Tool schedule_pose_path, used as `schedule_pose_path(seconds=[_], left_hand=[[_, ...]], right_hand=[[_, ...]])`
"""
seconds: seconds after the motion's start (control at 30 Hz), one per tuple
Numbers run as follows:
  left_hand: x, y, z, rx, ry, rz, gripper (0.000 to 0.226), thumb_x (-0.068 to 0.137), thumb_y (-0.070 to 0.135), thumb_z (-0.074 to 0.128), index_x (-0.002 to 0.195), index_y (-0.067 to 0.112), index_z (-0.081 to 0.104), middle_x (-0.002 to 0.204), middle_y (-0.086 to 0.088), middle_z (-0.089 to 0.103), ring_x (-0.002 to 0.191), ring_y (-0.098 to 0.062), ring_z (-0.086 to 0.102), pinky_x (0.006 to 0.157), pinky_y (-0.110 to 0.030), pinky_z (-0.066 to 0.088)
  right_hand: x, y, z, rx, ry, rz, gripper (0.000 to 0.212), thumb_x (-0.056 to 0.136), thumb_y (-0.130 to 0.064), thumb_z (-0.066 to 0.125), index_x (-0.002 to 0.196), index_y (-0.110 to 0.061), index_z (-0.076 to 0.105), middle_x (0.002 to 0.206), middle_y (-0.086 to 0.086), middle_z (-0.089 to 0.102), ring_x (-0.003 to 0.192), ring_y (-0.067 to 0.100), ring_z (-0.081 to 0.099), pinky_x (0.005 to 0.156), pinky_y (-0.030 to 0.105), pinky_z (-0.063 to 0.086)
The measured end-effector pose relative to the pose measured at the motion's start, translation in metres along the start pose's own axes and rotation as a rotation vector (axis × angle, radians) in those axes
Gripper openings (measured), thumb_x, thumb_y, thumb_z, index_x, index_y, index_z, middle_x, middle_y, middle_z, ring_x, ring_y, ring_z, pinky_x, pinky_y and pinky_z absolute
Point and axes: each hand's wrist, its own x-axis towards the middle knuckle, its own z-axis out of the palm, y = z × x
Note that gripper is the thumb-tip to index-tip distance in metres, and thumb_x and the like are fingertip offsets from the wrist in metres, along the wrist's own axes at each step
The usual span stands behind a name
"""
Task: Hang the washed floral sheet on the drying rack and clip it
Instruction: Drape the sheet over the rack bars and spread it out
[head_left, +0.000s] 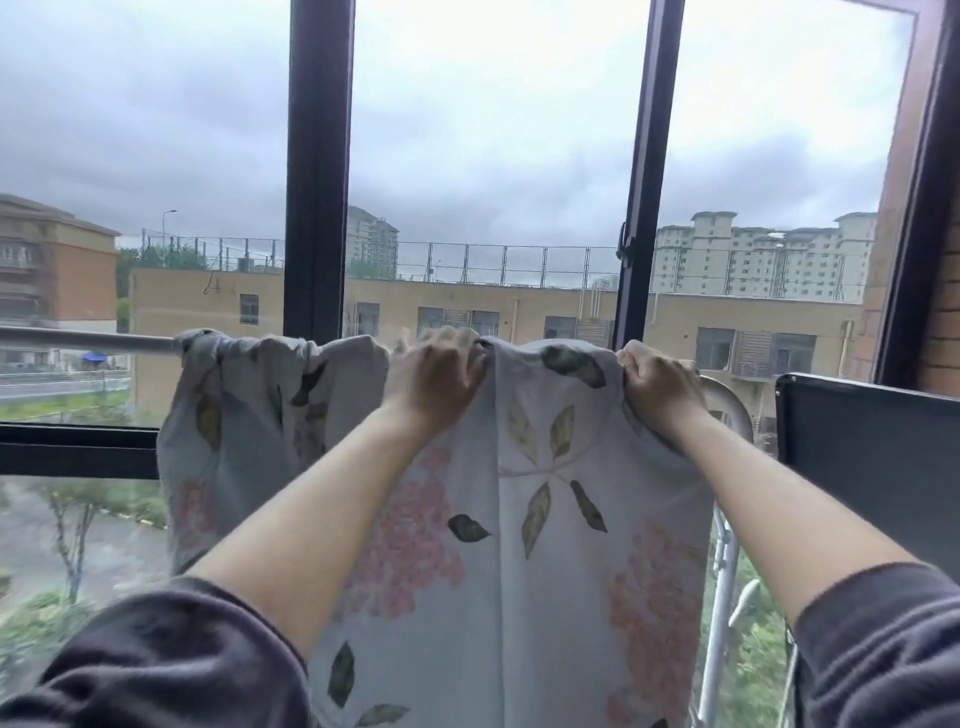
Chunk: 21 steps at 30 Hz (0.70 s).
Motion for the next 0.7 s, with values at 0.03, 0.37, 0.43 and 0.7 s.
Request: schedule_pose_path(seconds=[0.03,0.37,0.43,0.7], left_hand=[[0.002,0.007,0.004,-0.019,0.008,0.018,0.034,0.099,0.037,0.035,0.102,0.013,0.058,0.105,-0.008,0.065,0.093,-0.029,0.06,0.083,-0.038,0.036],[-0.024,-0.072,-0.009,-0.008,0.159,-0.069,0.013,0.091,0.005,0.042,0.08,0.012,0.043,0.077,-0.009,0.06,0.071,-0.025,0.05,0.07,-0.032,0.029],[-0.025,-0.074,-0.014,-0.021,0.173,-0.141,0.011,0.09,0.005,0.042,0.081,0.011,0.045,0.079,-0.012,0.06,0.075,-0.028,0.052,0.071,-0.033,0.029],[0.006,-0.016,-0.009,0.007,-0.094,-0.146,0.032,0.096,0.031,0.033,0.093,0.014,0.059,0.106,-0.013,0.066,0.096,-0.03,0.058,0.085,-0.037,0.037]], right_hand=[[-0.001,0.0,0.0,-0.003,0.011,-0.003,0.029,0.1,-0.029,0.029,0.082,-0.016,0.047,0.1,0.016,0.065,0.087,0.031,0.054,0.078,0.036,0.024],[-0.004,0.003,0.004,0.057,0.038,-0.047,0.028,0.099,-0.026,0.03,0.088,-0.015,0.053,0.098,0.009,0.067,0.083,0.027,0.05,0.083,0.034,0.024],[-0.003,-0.004,0.01,0.057,0.045,-0.061,0.028,0.099,-0.028,0.03,0.088,-0.016,0.054,0.098,0.007,0.066,0.089,0.028,0.055,0.085,0.036,0.026],[-0.005,-0.004,0.011,0.002,-0.007,-0.038,0.03,0.097,-0.032,0.027,0.09,-0.021,0.054,0.106,0.008,0.057,0.107,0.028,0.049,0.102,0.045,0.024]])
